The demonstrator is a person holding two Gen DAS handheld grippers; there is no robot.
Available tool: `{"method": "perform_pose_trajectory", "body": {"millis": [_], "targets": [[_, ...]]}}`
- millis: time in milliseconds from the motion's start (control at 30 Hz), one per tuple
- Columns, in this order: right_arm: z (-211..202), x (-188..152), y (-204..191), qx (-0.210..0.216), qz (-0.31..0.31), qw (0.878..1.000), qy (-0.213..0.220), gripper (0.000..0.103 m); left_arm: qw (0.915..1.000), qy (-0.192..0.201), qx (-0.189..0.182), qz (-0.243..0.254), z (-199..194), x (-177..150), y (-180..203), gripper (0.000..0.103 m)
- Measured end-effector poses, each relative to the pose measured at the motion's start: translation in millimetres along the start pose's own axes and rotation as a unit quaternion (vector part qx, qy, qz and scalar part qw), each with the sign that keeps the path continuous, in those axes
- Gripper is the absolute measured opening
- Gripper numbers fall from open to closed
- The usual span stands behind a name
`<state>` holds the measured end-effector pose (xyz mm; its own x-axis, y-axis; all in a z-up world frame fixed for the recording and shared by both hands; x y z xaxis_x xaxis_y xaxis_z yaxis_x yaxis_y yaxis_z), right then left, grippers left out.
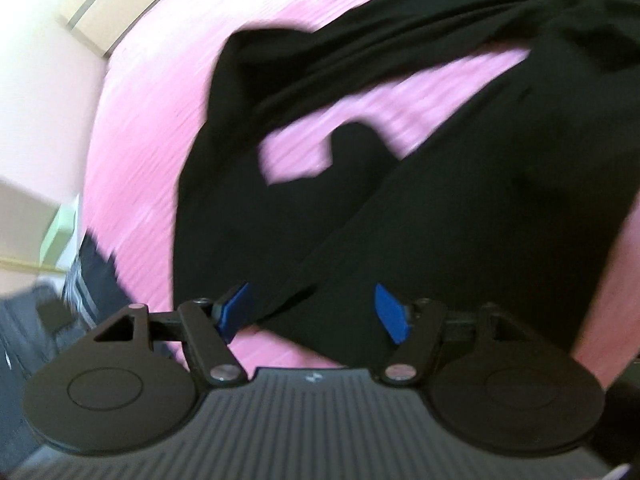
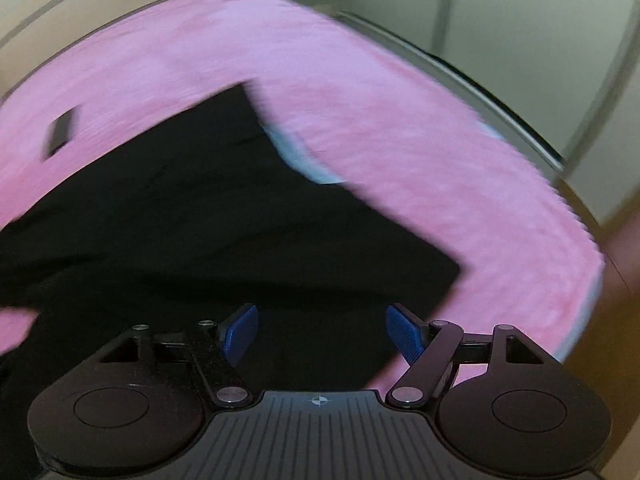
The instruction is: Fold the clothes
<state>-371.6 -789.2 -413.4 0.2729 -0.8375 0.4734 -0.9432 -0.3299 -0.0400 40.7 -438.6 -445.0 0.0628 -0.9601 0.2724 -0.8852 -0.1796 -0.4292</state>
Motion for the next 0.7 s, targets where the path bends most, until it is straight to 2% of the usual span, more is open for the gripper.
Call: {"method": "perform_pose_trajectory", "body": {"millis": [133,200,300,367,400,500,533,600,633,700], "targets": [[-10.3,-31.9,-105.8,0.061,-0.065,0.996,-0.019,0.074,0.9996,0.027,-0.001,-0.007,41.2,-0.5,-52.2,0.065],[-13.9,-47.4,-157.7,0.092,-0.095,0.991,-0.026,0.074,0.9978,0.045,-0.02,-0.045,56.1,9.3,-71.8,0.065],[-17.4,-69.1,-230.3,0.129,-0.142,0.981,-0.033,0.074,0.99,0.079,-0.067,-0.096,79.0,44.1,-91.2,0.065],[-17.7,-80.7,-265.0,0.142,-0.171,0.974,-0.037,0.074,0.988,0.09,-0.081,-0.097,95.2,65.7,-93.7,0.065],[-16.2,-85.0,-277.6,0.142,-0.182,0.972,-0.04,0.074,0.9882,0.089,-0.086,-0.091,104.5,75.0,-92.7,0.063],[-11.5,-93.1,-300.9,0.136,-0.201,0.969,-0.044,0.074,0.9895,0.068,-0.107,-0.068,129.4,87.1,-88.3,0.042],[-11.6,-92.8,-304.3,0.132,-0.201,0.97,-0.045,0.074,0.9887,0.07,-0.113,-0.07,129.1,86.4,-92.4,0.04],[-15.7,-86.4,-303.9,0.126,-0.196,0.972,-0.04,0.074,0.9874,0.077,-0.114,-0.077,124.6,80.7,-107.1,0.042],[-17.7,-82.9,-303.3,0.123,-0.195,0.972,-0.036,0.074,0.9873,0.079,-0.11,-0.083,121.3,75.7,-117.7,0.05],[-15.3,-77.7,-305.7,0.114,-0.207,0.971,-0.032,0.074,0.9885,0.066,-0.101,-0.092,122.6,62.6,-137.4,0.059]]}}
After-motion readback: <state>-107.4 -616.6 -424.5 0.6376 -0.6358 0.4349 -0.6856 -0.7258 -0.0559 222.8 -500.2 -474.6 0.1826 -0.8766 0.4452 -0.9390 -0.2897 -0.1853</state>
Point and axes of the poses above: each gripper's, at about its wrist camera, not at the fingertips, and z roughly the way its jaws point, y to its right, x to its top, the point moved 6 cm from there along z, roughly the way its jaws point, and after that the axes turned 2 degrees about -y, right-handed, at the moved point
